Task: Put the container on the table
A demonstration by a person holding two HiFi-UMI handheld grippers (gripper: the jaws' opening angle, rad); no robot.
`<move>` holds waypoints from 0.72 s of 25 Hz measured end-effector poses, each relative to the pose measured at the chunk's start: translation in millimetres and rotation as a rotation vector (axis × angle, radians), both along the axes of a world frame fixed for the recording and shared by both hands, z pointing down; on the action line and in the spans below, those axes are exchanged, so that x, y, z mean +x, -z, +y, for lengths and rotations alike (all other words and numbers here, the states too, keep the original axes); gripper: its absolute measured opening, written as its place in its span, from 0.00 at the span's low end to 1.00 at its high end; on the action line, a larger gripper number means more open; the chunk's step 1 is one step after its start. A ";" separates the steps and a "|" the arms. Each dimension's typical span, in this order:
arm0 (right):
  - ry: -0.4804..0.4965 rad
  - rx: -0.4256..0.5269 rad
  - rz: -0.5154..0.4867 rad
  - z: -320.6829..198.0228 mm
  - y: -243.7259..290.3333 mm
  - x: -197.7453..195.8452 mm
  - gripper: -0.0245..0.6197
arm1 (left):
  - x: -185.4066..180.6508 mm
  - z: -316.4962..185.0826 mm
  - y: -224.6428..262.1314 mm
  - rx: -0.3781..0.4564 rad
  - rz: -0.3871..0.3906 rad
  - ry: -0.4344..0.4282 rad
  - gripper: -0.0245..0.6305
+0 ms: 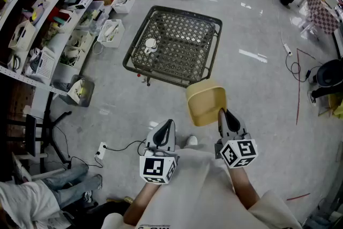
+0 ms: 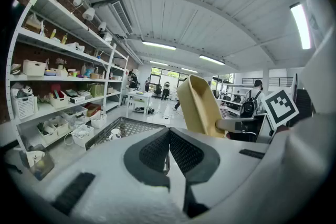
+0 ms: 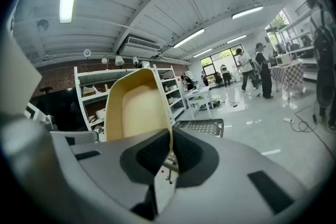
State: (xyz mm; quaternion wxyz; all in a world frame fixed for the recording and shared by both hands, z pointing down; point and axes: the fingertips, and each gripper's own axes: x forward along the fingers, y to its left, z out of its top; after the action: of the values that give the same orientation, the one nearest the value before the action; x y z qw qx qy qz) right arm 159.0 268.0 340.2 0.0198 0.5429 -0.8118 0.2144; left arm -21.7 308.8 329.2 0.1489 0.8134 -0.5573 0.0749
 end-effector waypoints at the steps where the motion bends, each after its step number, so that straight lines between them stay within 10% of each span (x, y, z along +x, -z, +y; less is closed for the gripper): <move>1: -0.002 0.011 0.015 -2.3 2.4 2.5 0.09 | 1.1 -0.9 -0.9 0.002 -0.003 0.005 0.07; 18: 0.022 0.008 -0.005 -3.5 -9.2 40.8 0.09 | 41.8 -3.9 7.7 0.034 -0.036 0.016 0.07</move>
State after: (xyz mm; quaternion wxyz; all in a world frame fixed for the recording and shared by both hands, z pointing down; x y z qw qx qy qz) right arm 199.9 264.5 349.4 0.0178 0.5333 -0.8187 0.2123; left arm 20.1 305.0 321.5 0.1256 0.8099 -0.5675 0.0791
